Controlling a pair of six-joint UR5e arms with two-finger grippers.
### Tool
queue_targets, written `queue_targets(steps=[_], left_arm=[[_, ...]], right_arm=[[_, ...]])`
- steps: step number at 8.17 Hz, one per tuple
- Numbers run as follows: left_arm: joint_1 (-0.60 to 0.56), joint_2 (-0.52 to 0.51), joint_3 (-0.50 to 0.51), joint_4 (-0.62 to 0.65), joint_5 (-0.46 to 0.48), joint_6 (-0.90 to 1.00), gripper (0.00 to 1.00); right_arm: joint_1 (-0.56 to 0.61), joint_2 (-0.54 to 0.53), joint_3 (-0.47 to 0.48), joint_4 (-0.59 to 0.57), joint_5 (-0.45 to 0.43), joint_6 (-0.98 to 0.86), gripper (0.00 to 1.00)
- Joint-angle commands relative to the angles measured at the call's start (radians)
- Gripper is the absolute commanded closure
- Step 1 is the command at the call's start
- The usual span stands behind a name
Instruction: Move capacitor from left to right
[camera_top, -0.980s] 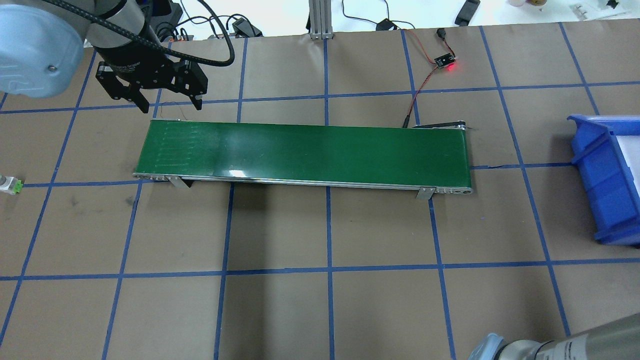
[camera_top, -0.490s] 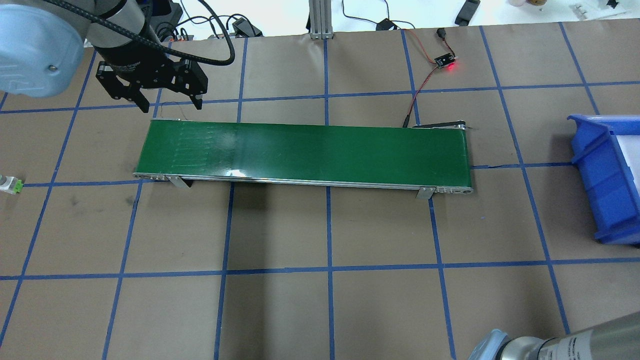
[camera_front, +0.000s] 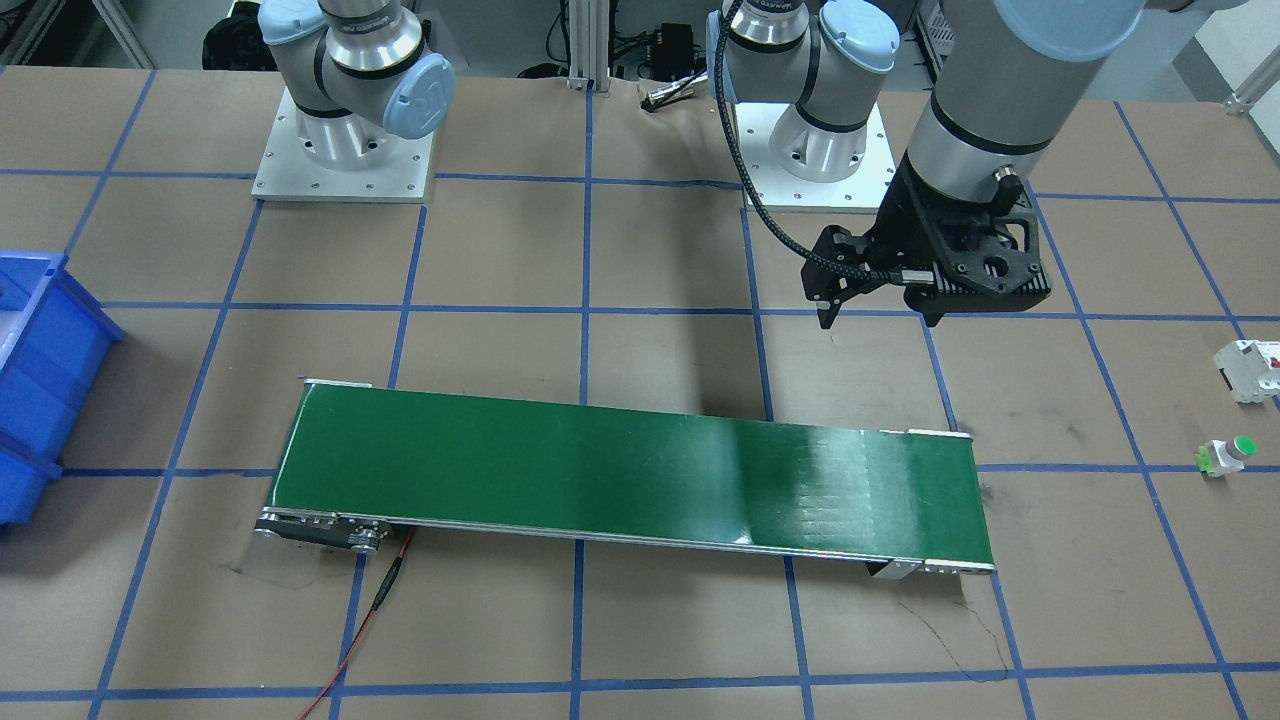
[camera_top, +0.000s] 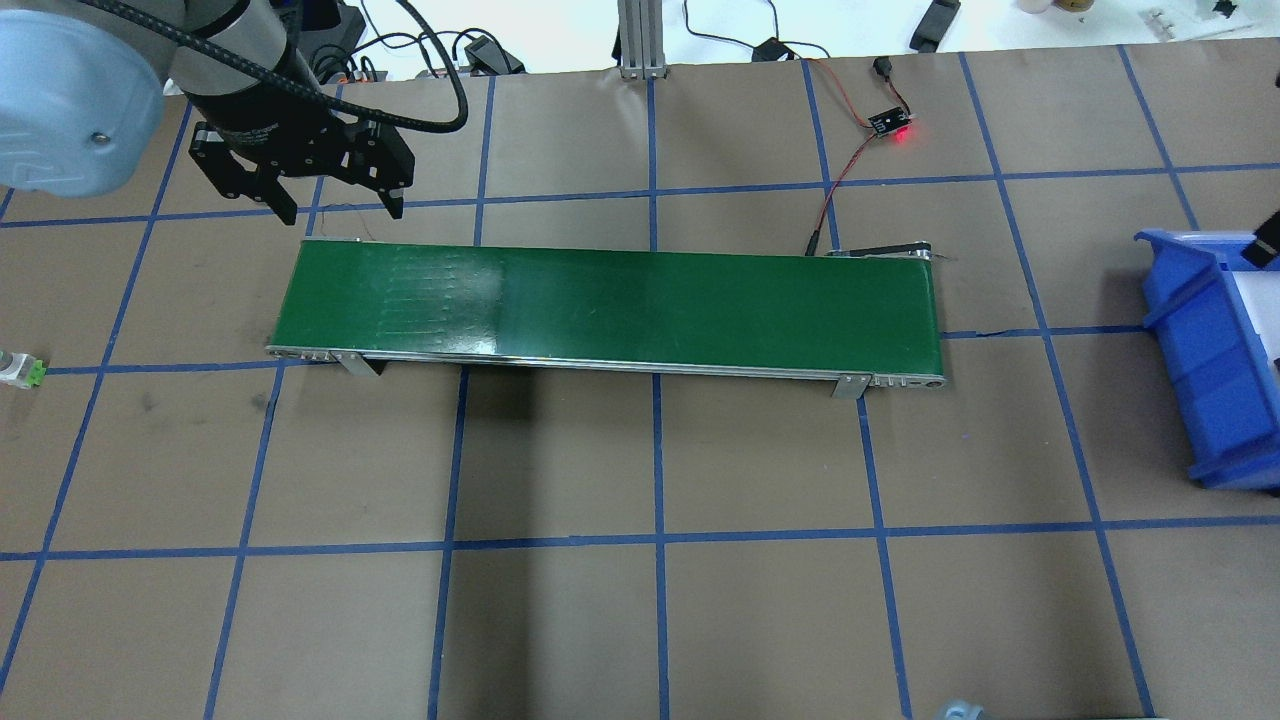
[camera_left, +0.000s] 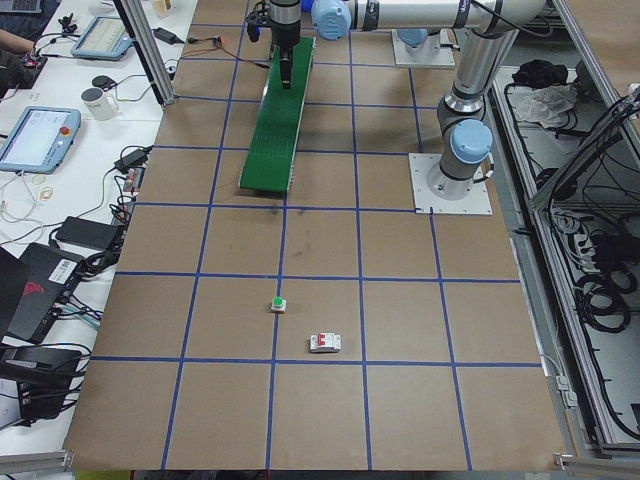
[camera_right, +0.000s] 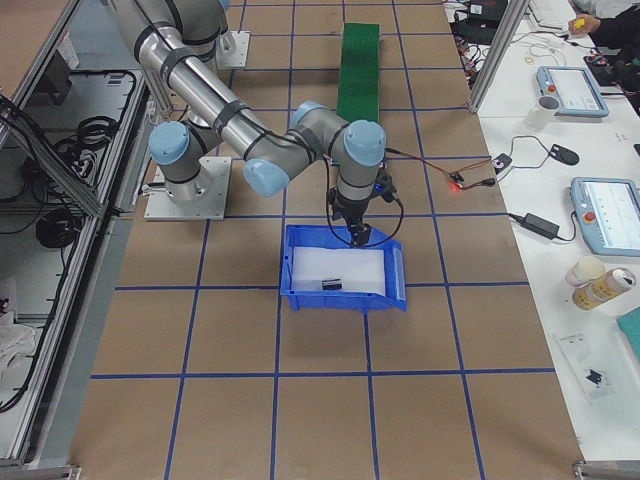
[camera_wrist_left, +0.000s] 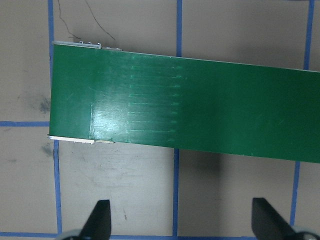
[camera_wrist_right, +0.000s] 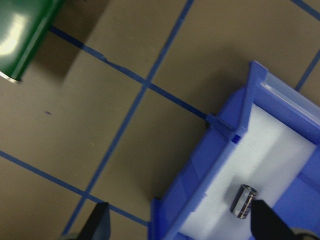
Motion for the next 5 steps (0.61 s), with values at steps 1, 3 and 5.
queue_targets(steps=[1,3,5], left_arm=[[0.0,-0.001,-0.001,0.001,-0.001,0.0,0.0],[0.0,-0.001,-0.001,0.001,-0.001,0.0,0.0],[0.0,-0.001,-0.001,0.001,-0.002,0.0,0.0]], right_arm=[[0.233,-0.077,-0.118,0.218,0.004,0.366,0.0],[0.419,-0.104,-0.124,0.225,0.009,0.63,0.0],[0.55,-0.094,-0.111,0.227,0.021,0.838,0.0]])
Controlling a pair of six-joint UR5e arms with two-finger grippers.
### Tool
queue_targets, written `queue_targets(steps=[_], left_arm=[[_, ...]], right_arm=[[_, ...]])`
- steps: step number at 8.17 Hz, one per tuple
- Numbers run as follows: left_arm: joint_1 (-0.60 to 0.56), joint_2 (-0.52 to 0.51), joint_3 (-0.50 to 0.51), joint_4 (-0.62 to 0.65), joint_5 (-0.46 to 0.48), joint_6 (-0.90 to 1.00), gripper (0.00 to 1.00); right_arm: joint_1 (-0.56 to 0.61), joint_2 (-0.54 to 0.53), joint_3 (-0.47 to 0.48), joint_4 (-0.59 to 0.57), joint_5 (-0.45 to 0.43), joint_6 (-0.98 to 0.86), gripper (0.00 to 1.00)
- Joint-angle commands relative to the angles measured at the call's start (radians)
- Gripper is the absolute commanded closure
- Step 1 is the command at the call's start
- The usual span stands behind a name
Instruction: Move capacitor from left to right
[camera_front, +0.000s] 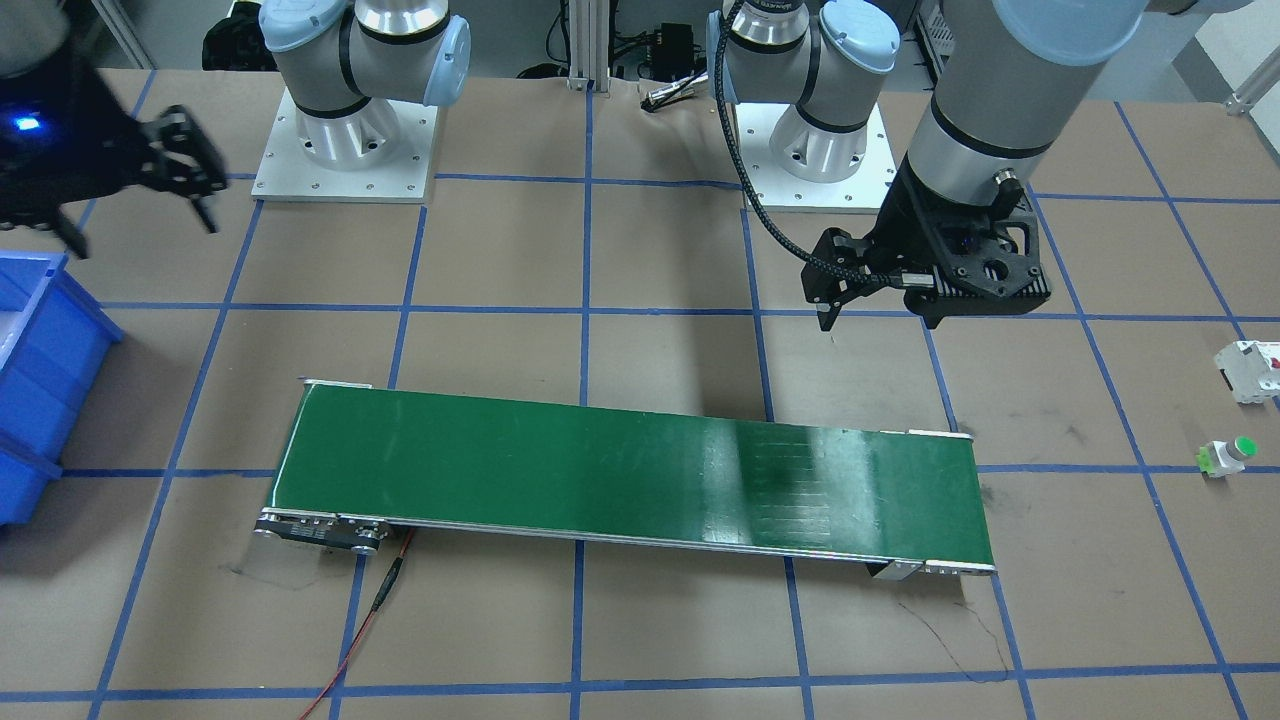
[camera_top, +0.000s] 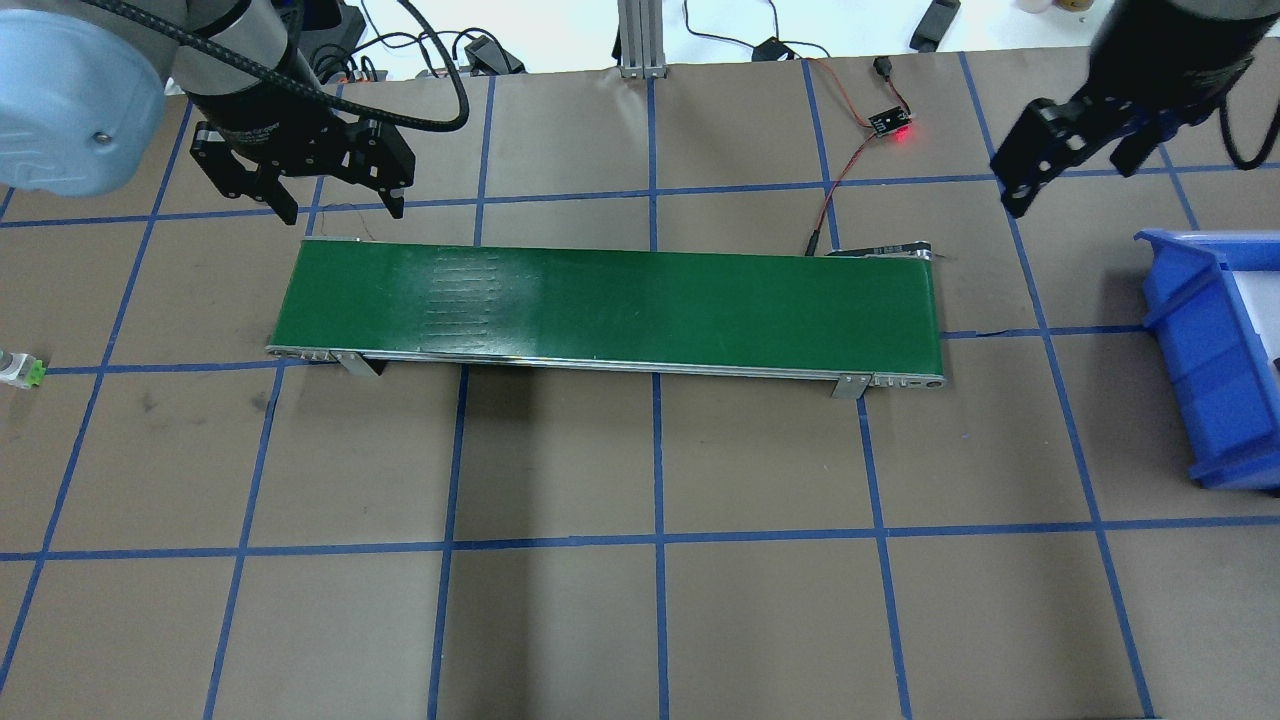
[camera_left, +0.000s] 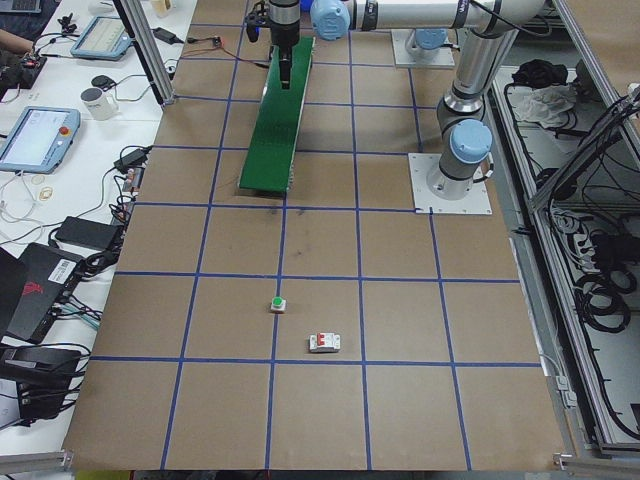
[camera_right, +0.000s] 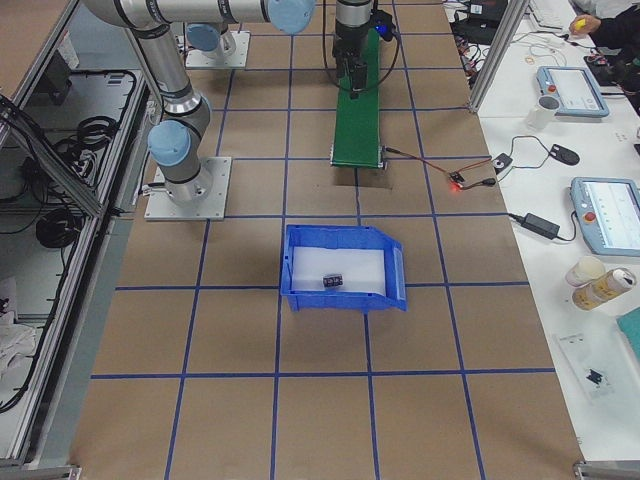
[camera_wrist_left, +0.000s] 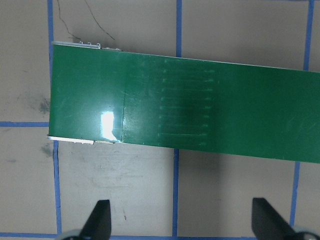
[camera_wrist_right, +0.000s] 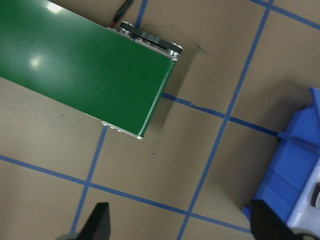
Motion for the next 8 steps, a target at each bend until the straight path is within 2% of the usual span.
queue_targets(steps=[1,8], left_arm=[[0.0,0.0,-0.001,0.0,-0.002,0.0,0.0],[0.0,0.0,-0.001,0.0,-0.002,0.0,0.0]], right_arm=[[0.142,0.009,0.013,0.004,0.011,0.23,0.0],[0.139,0.021,0.011,-0.011,0.016,0.232,0.0]])
